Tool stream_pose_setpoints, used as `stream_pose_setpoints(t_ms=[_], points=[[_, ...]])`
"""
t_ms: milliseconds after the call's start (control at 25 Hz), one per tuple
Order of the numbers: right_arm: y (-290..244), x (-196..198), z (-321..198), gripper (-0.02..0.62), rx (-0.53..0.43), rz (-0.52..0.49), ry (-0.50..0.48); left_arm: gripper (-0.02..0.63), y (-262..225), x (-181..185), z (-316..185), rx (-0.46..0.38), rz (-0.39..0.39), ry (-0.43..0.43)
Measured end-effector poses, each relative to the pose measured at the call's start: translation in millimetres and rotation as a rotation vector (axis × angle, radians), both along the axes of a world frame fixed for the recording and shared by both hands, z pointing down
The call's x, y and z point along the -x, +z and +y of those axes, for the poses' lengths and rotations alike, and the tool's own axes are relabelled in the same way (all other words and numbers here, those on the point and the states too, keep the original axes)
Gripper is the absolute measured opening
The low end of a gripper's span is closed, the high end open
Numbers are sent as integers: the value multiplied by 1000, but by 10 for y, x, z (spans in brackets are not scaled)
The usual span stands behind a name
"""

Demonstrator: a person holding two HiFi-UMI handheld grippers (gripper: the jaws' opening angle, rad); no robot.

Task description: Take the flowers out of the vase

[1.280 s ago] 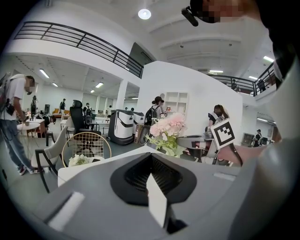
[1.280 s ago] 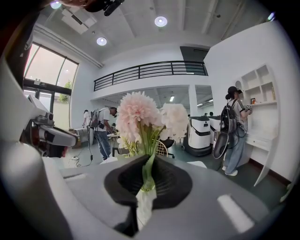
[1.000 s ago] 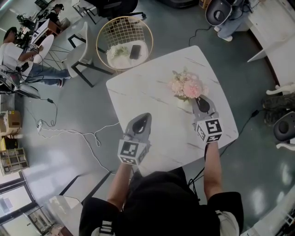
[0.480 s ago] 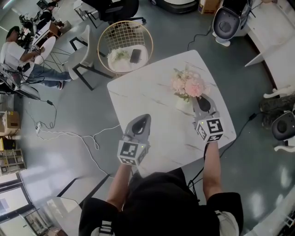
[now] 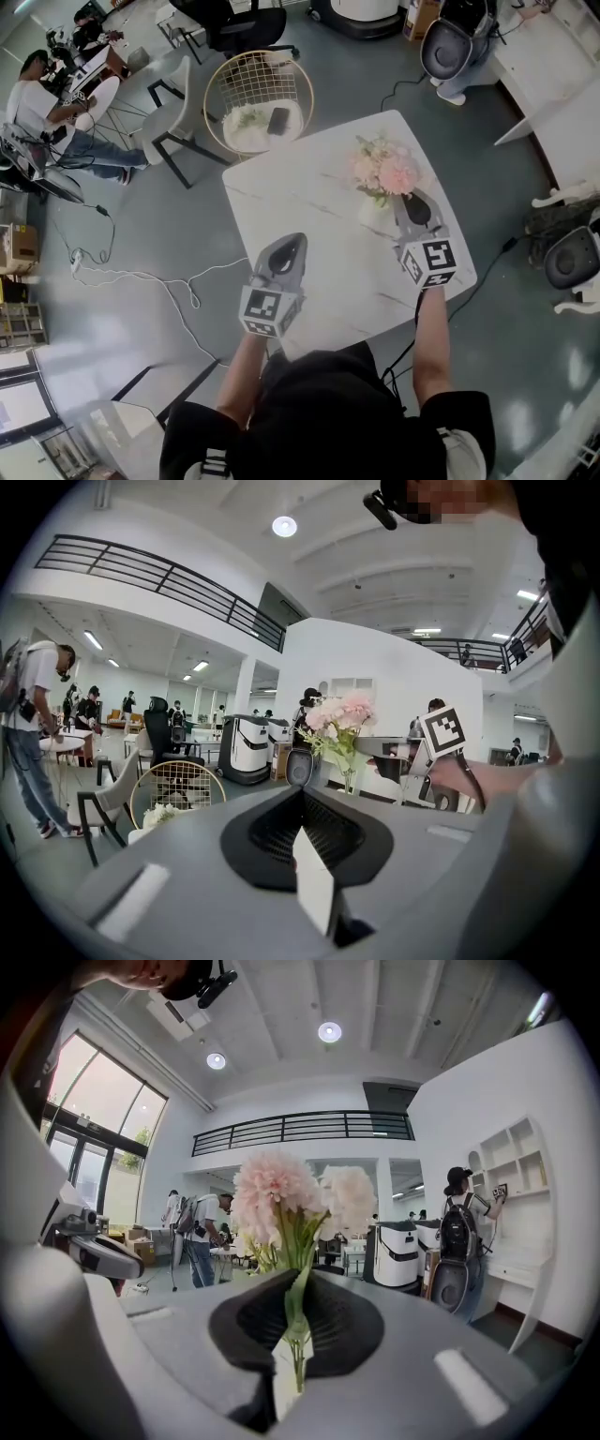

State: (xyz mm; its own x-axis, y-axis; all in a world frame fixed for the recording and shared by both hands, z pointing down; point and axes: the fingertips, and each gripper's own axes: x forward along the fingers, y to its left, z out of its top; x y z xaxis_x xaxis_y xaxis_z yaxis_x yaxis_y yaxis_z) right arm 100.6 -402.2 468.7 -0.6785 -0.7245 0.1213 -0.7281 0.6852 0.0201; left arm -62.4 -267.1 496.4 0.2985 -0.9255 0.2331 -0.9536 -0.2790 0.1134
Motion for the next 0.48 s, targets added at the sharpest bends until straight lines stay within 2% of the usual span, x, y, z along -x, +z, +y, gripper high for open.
stream_pose_setpoints(t_ms=[480], points=[[-430, -22, 183, 14, -70, -26, 20, 8, -201, 6, 224, -32, 17, 7]])
